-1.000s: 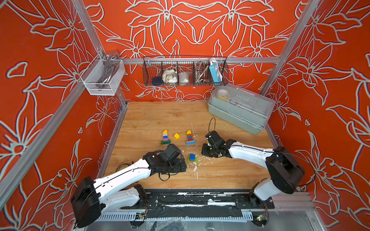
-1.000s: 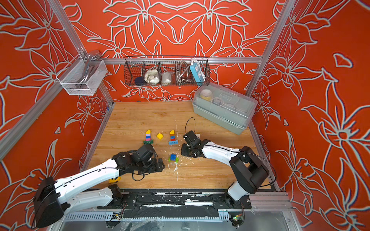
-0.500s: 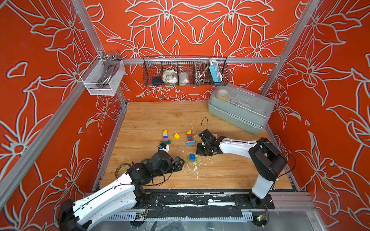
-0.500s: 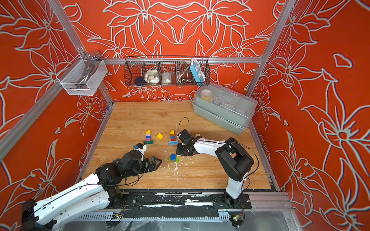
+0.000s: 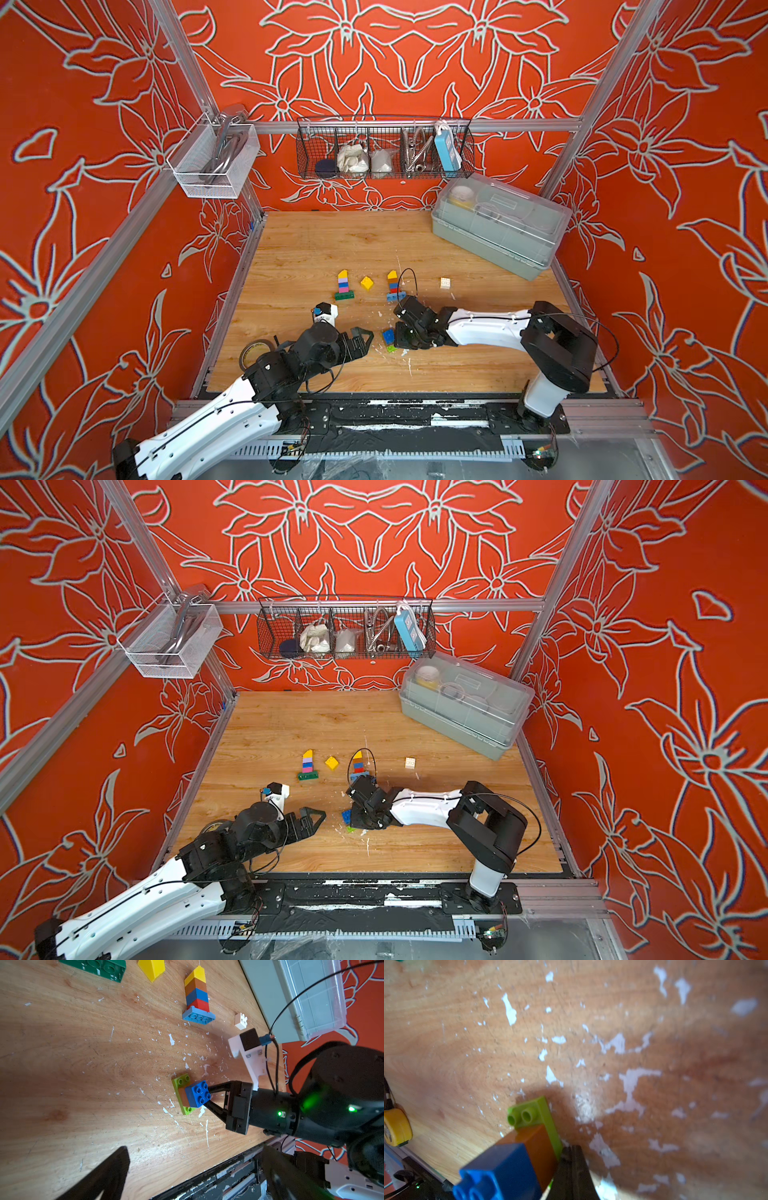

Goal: Assemble the number 1 with lego
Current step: Adjust the lego brick at the center of the board.

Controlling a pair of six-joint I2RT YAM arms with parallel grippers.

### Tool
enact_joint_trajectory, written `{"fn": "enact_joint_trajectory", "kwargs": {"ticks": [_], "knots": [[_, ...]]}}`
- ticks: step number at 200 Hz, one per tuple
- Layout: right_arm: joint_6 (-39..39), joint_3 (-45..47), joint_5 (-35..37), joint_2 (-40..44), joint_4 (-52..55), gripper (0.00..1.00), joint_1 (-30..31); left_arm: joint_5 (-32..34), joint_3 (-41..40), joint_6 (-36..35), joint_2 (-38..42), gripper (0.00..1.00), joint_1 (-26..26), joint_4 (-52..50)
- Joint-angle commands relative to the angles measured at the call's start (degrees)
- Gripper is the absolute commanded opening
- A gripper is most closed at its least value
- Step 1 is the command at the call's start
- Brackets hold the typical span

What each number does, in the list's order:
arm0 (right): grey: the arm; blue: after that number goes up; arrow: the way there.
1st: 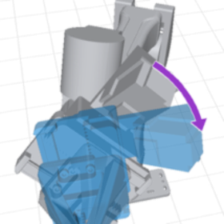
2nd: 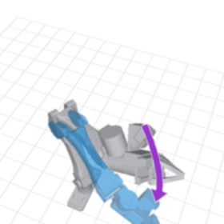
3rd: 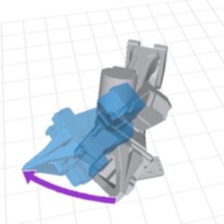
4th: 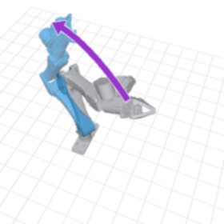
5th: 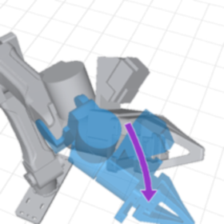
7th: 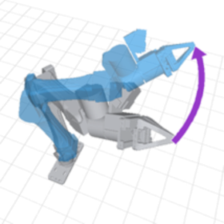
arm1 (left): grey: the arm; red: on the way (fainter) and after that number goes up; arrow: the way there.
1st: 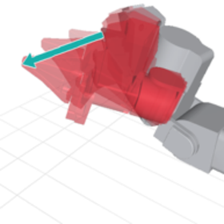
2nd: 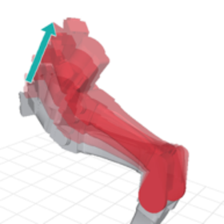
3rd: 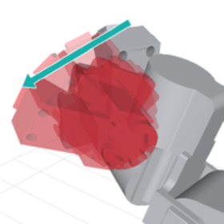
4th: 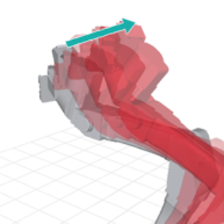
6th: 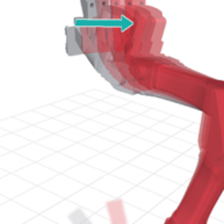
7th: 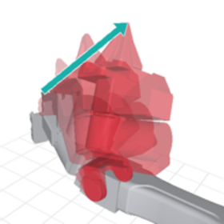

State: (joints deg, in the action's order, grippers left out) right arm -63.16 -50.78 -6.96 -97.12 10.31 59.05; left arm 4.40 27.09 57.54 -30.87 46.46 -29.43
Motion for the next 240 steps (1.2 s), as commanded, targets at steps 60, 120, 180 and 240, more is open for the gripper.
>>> {"fn": "enact_joint_trajectory", "kwargs": {"ticks": [60,120,180,240], "knots": [[-5.64,12.45,3.82,10.32,-11.62,0.0,0.8,-1.11,0.59,2.91,-1.12,0.99,0.0,-3.45],[-4.92,10.62,1.04,4.19,-16.53,0.0,1.72,1.65,-1.78,5.37,4.91,0.99,0.04,-5.4],[-8.65,4.54,-2.11,-4.65,-25.04,0.0,5.08,2.26,-1.05,5.21,4.42,0.99,0.04,-6.56],[-9.49,2.31,-1.85,-8.71,-32.26,0.0,5.22,5.44,-0.71,7.91,6.09,0.99,0.04,-10.03]]}}
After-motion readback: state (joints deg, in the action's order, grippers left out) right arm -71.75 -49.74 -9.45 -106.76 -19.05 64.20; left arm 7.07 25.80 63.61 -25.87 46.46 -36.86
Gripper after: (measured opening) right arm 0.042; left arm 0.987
